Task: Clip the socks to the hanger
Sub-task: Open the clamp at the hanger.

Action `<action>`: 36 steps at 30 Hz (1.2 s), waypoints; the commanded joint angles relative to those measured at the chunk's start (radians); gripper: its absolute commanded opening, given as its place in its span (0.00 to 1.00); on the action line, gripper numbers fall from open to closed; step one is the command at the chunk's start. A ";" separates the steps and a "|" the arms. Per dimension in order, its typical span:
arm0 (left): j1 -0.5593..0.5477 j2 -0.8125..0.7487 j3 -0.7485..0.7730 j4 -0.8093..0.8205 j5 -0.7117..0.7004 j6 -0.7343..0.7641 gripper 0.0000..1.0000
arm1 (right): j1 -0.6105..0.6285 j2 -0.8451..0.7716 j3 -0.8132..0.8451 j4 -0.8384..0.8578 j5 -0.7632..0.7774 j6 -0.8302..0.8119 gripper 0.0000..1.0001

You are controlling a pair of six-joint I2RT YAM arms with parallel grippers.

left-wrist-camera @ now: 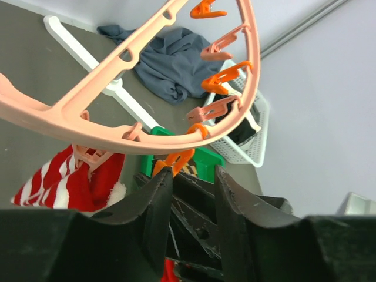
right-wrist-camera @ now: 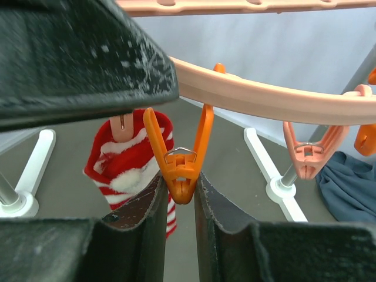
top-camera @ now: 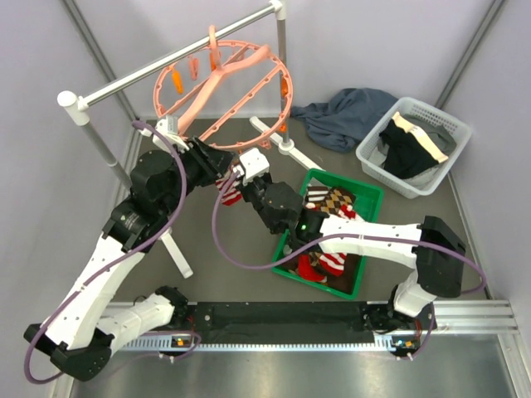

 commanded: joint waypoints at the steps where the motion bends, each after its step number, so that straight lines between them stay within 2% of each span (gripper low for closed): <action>1: -0.012 0.006 -0.015 0.036 -0.040 0.010 0.35 | 0.029 0.001 0.050 0.039 0.012 0.003 0.08; 11: -0.017 0.004 -0.059 0.016 -0.119 0.020 0.35 | 0.036 -0.005 0.045 0.051 0.022 0.010 0.08; 20: -0.025 0.046 -0.042 0.052 -0.143 0.029 0.30 | 0.039 -0.003 0.016 0.094 0.004 -0.005 0.09; 27: -0.034 0.080 -0.001 0.058 -0.198 0.044 0.17 | 0.042 0.007 -0.006 0.143 0.012 -0.017 0.16; 28: -0.035 0.089 0.005 0.059 -0.202 0.049 0.09 | 0.042 0.008 -0.010 0.148 0.013 -0.020 0.16; 31: -0.035 0.096 0.008 0.040 -0.217 0.072 0.01 | 0.042 -0.008 -0.042 0.175 -0.008 -0.020 0.26; 36: -0.035 0.089 0.007 0.016 -0.241 0.095 0.00 | 0.039 -0.081 -0.138 0.232 -0.132 -0.007 0.48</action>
